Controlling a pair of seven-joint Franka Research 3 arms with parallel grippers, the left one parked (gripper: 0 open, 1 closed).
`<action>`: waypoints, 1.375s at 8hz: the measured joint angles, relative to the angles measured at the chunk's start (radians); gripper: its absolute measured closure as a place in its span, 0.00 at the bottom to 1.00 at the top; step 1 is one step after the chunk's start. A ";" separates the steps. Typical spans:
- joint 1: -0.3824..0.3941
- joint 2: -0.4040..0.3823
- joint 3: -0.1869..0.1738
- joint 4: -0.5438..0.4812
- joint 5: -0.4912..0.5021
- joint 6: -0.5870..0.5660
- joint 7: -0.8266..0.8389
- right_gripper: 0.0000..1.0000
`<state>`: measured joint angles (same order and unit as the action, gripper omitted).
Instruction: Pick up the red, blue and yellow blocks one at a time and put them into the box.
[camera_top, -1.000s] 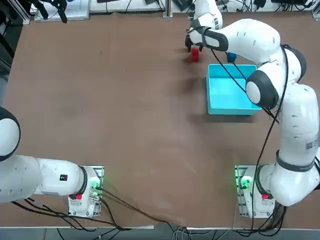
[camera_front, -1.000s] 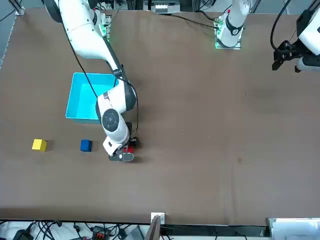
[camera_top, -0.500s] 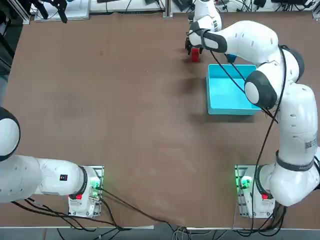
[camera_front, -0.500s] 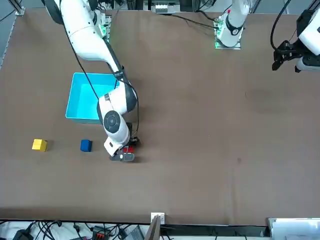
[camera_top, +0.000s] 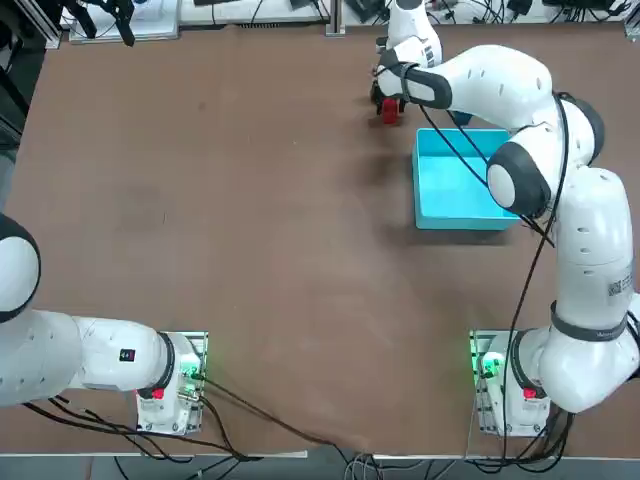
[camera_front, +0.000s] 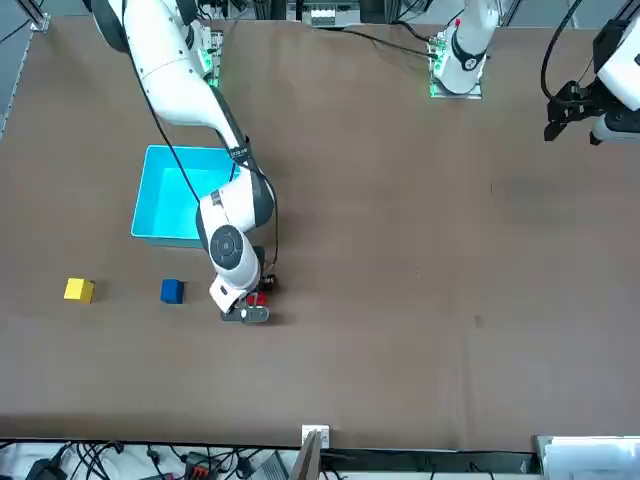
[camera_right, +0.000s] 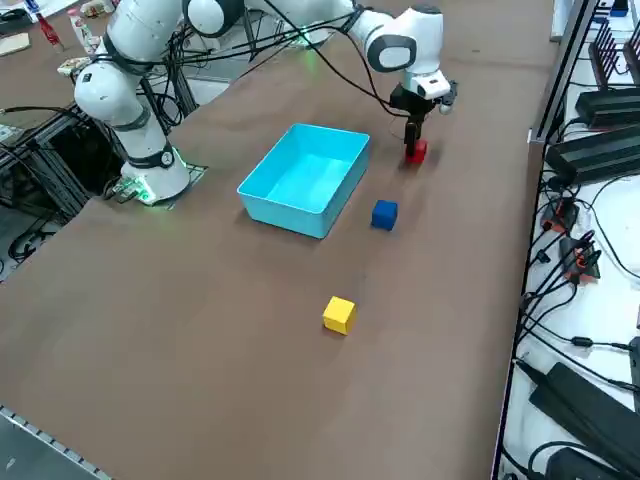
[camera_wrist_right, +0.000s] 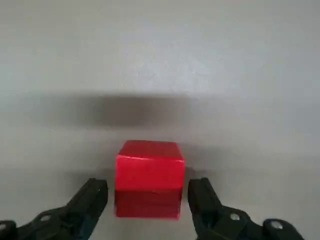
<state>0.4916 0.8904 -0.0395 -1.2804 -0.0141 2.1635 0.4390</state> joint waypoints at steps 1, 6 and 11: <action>0.000 0.002 0.000 0.000 0.000 0.001 0.000 0.08; 0.000 0.003 -0.005 0.011 0.000 0.009 0.000 0.30; -0.026 -0.197 -0.026 0.049 0.000 -0.265 0.001 0.30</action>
<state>0.4659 0.6934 -0.0653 -1.2314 -0.0141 1.8984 0.4401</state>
